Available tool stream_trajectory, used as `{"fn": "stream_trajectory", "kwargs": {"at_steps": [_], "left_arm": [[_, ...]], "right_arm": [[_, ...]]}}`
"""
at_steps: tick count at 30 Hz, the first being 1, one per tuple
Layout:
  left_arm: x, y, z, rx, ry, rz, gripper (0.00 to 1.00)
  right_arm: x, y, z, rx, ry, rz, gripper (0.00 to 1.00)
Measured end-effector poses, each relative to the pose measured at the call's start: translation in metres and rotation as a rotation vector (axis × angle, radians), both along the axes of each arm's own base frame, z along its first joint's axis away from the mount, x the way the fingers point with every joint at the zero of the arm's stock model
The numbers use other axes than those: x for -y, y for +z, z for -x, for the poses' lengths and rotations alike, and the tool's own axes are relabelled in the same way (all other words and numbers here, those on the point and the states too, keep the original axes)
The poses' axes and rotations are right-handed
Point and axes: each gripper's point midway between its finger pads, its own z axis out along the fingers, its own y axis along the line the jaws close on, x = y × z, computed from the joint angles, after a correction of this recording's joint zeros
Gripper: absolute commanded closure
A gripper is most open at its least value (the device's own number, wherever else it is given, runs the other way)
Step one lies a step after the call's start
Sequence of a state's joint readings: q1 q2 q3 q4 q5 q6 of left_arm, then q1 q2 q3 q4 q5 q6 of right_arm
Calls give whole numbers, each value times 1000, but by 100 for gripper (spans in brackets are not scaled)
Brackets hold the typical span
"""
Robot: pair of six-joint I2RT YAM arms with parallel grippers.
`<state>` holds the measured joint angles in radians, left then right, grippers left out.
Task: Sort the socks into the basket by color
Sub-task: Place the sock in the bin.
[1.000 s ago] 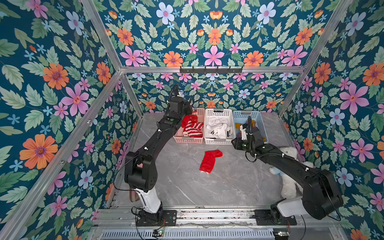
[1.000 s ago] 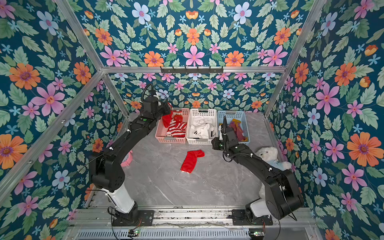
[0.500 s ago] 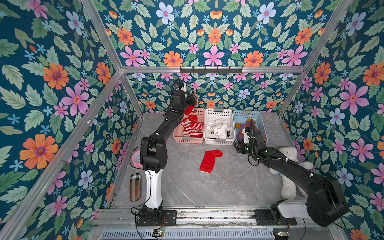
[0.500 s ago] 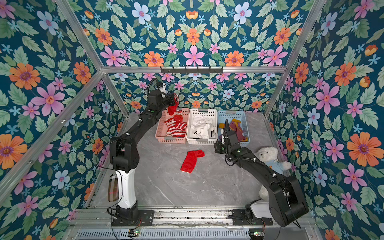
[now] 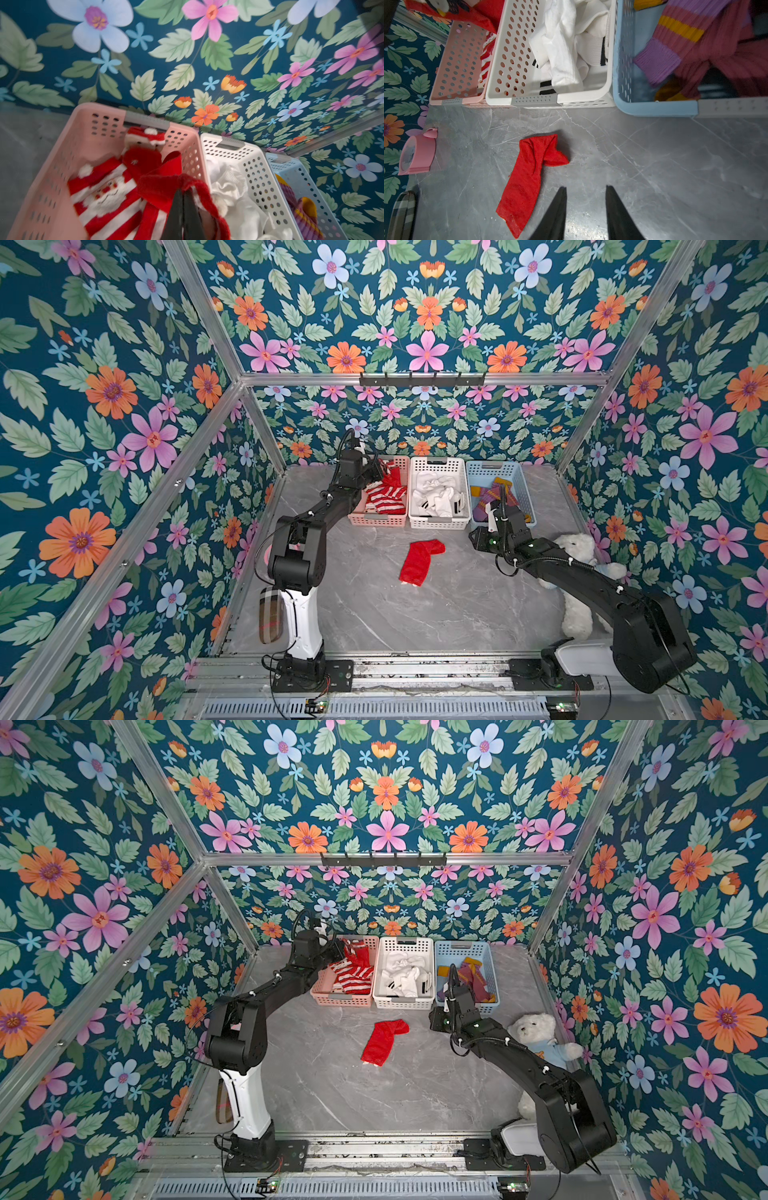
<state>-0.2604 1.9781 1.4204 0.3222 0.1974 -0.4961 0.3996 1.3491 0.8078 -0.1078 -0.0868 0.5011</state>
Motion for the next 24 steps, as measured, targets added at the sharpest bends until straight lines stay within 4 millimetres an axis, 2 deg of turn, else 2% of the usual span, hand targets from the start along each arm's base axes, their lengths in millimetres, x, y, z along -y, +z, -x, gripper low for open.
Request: {"fn": "stream_trajectory", "kwargs": {"at_steps": [3,9,20,23,24], "left_arm": [[-8,-15,18,-35,19,-9,100],[-23,-27,42,-58,65,-16,100],[-36,-66,64,-142,102,-45,100],[-38,-72,70,-161,111,-37,100],[-39,-72,70,-161,111,-37,97]], "right_arm": [[-2,-1,0,-1,3,-5,66],[-11,-7,-1,-12,22,-16,66],[-24,-16,0,-28,45,-17,66],[-24,-16,0,-28,46,-17,66],[-24,-16,0,-28,46,-17,66]]}}
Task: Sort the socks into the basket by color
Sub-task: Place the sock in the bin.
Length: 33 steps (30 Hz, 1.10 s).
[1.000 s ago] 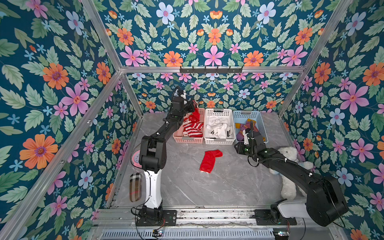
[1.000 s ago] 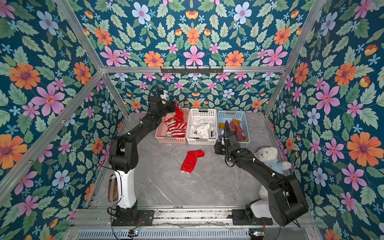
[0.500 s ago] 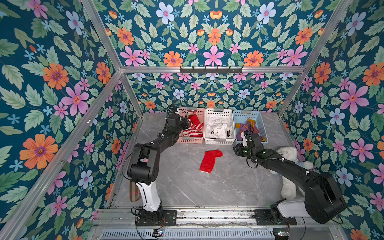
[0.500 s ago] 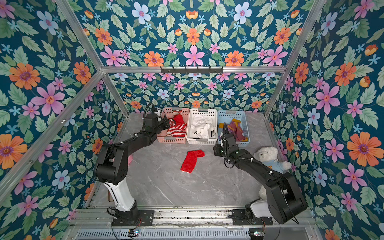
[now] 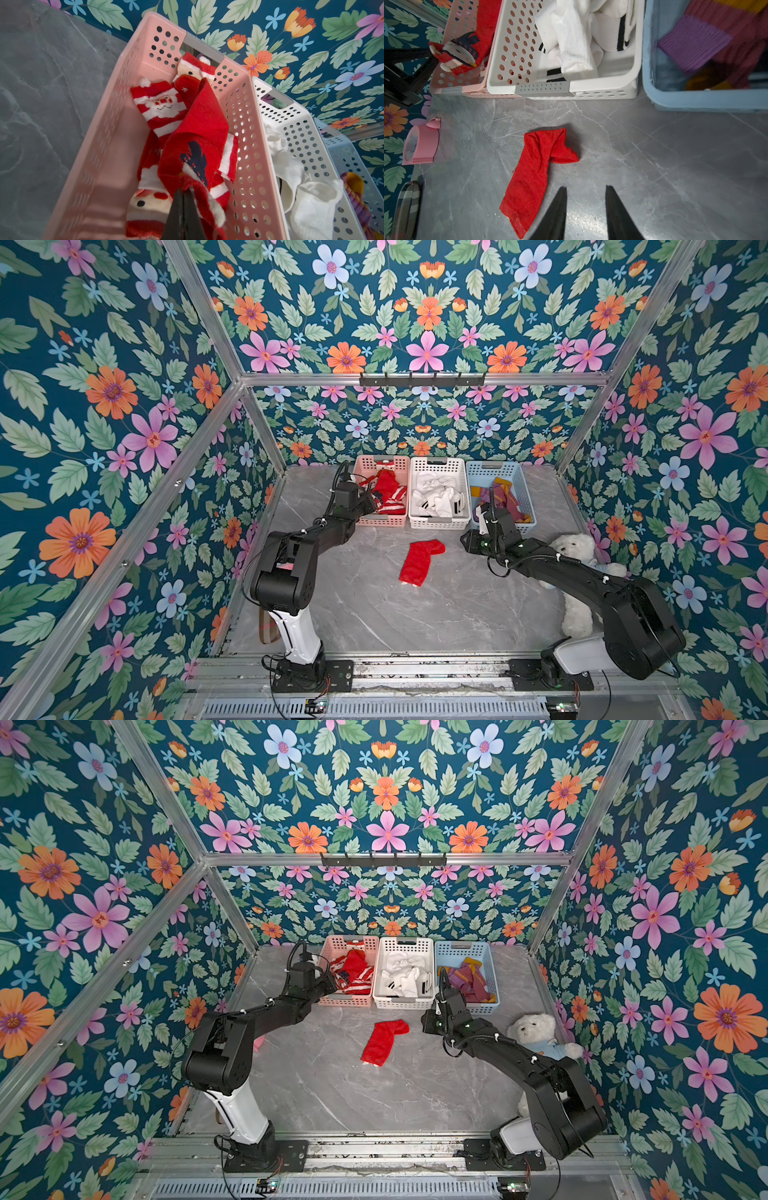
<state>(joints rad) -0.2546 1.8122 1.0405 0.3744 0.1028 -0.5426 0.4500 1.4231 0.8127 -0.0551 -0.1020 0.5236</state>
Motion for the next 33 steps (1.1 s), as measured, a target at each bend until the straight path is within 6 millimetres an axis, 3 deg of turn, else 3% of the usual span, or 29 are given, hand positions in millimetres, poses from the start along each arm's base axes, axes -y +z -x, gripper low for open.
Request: {"fn": "stream_trajectory", "kwargs": {"at_steps": [2,3,13,21,26,30,33], "left_arm": [[0,0,1,0,0,0,81],[0,1,1,2,0,0,78],[-2,25,4,43,-7,-11,72],[-6,42,23,50,-15,-33,70],[4,33,48,11,-51,-42,69],[24,12,84,-58,-116,-59,69],[46,9,111,-76,-173,-84,69]], "right_arm": [[0,0,0,-1,1,0,66],[-1,0,0,-1,2,0,66],[-3,-3,1,-6,1,-4,66],[-5,1,-3,4,-4,-17,66],[-8,8,-9,22,-3,-26,66],[-12,11,-15,27,0,-31,65],[-16,14,-19,32,8,-41,65]]}}
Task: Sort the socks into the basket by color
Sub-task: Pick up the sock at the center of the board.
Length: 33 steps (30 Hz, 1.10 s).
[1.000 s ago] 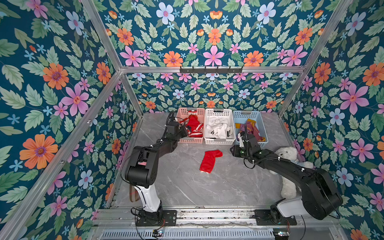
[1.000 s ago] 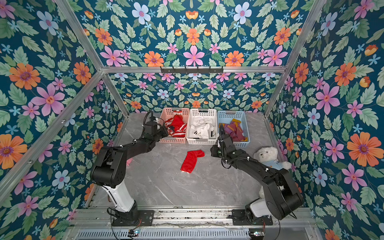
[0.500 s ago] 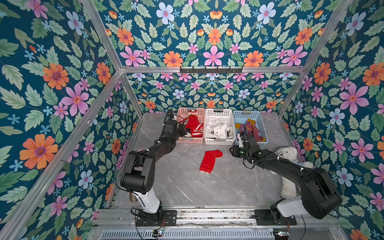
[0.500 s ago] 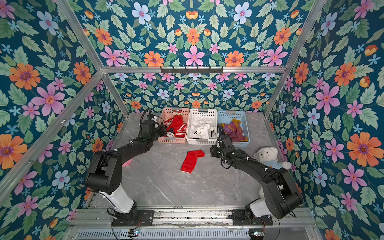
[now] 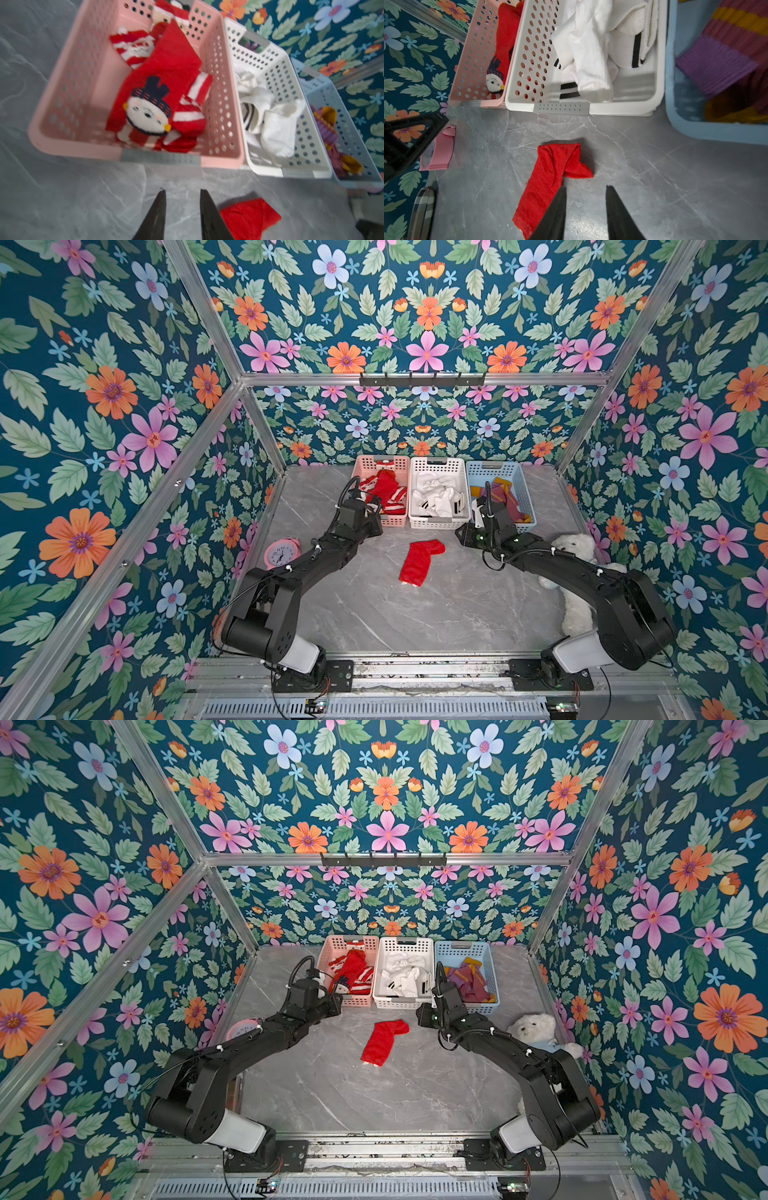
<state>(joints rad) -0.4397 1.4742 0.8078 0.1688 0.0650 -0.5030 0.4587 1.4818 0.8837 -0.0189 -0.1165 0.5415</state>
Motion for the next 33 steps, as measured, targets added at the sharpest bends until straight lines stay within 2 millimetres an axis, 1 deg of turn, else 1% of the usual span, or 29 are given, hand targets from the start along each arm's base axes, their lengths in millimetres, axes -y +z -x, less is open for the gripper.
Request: {"fn": "stream_trajectory", "kwargs": {"at_steps": [3,7,11,15,18,23,33], "left_arm": [[16,-3,26,-22,-38,3,69],[21,-16,56,-77,-33,-5,69],[33,-26,89,-116,-76,-15,66],[33,-47,114,-174,-78,-42,63],[35,-62,129,-221,-83,-69,63],[40,-71,136,-247,-83,-106,63],[60,-85,138,-295,-104,-205,64]], "right_arm": [[-2,-1,-1,-5,6,-4,65],[-4,3,-5,2,6,-7,65],[-6,11,-9,22,8,-13,65],[-8,19,-14,39,13,-15,65],[-8,20,-14,45,17,-11,65],[-6,22,-14,51,9,-6,65],[2,23,-5,52,-5,11,64]]}}
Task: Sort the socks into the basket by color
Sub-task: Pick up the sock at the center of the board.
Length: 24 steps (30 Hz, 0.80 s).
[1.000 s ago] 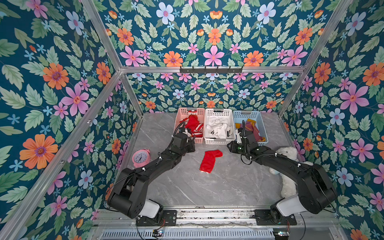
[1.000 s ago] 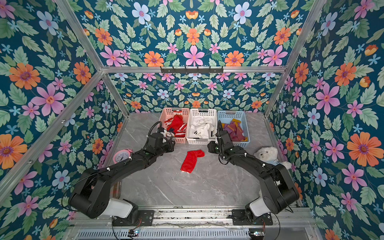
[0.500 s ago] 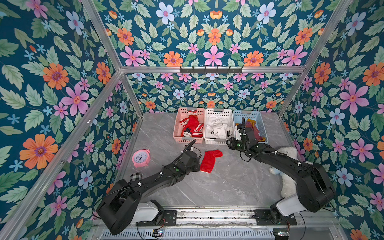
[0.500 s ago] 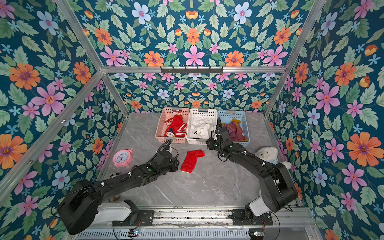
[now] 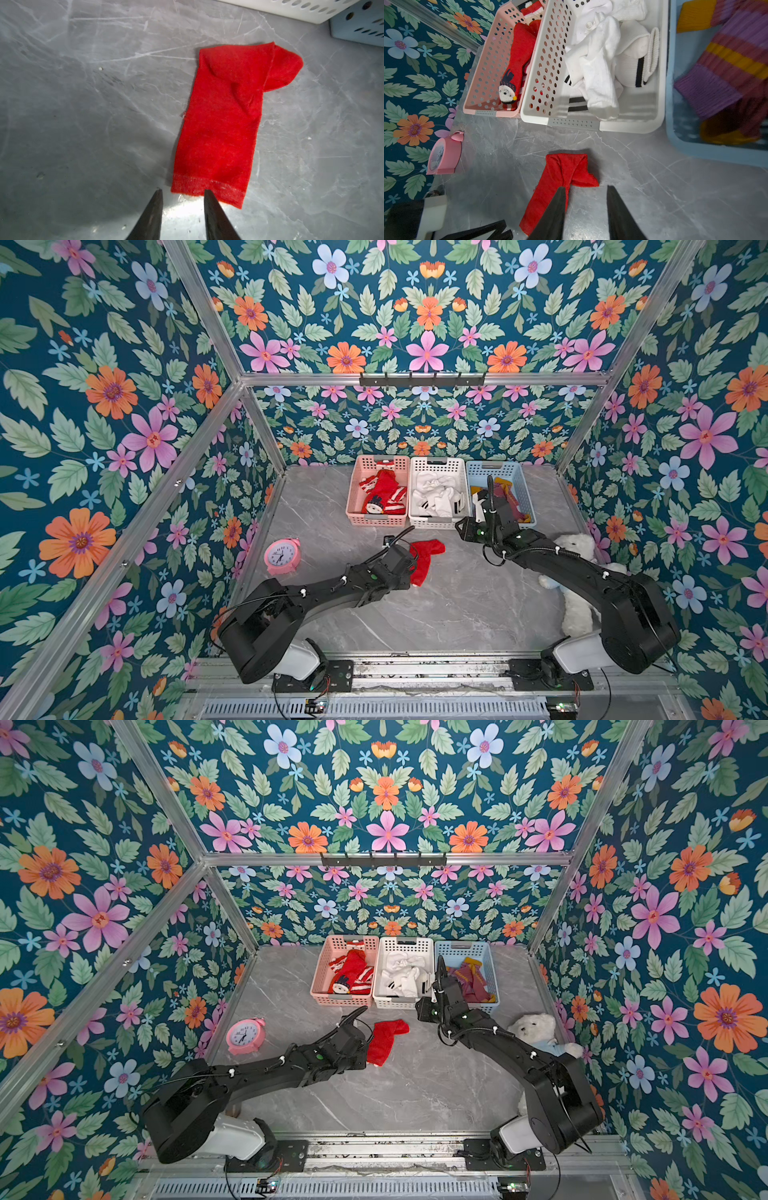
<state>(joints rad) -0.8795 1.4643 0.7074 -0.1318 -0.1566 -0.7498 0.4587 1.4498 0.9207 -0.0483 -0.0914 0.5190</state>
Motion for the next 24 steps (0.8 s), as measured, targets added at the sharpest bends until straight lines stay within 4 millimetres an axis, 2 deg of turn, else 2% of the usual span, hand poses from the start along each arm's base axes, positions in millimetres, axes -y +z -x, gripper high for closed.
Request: {"fn": "stream_trajectory", "kwargs": {"at_steps": [8,13,24], "left_arm": [[21,-2,0,12,-75,-80,62],[22,-4,-1,17,-105,-130,62],[27,-24,2,-20,-157,-205,64]], "right_arm": [[6,3,3,13,-13,11,63],[9,5,3,24,-20,25,63],[13,-2,5,14,-26,39,63]]}}
